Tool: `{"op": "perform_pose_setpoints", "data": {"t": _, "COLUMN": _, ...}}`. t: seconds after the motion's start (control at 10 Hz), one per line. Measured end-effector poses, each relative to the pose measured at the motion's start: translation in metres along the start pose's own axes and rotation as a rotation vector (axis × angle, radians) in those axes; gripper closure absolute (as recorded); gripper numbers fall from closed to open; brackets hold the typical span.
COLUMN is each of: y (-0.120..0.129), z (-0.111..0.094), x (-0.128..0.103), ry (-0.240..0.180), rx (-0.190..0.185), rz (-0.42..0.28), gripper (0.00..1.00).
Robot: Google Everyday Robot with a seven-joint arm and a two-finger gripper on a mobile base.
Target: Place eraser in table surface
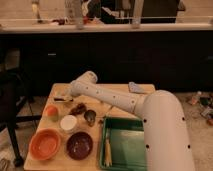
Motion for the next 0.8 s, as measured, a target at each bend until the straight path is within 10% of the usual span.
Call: {"op": "perform_pose_setpoints", "data": {"t": 0.8, "y": -0.007, "z": 0.024, "x": 0.015, "ry": 0.033, "rx": -0.061, "rz": 0.019, "gripper": 1.00}}
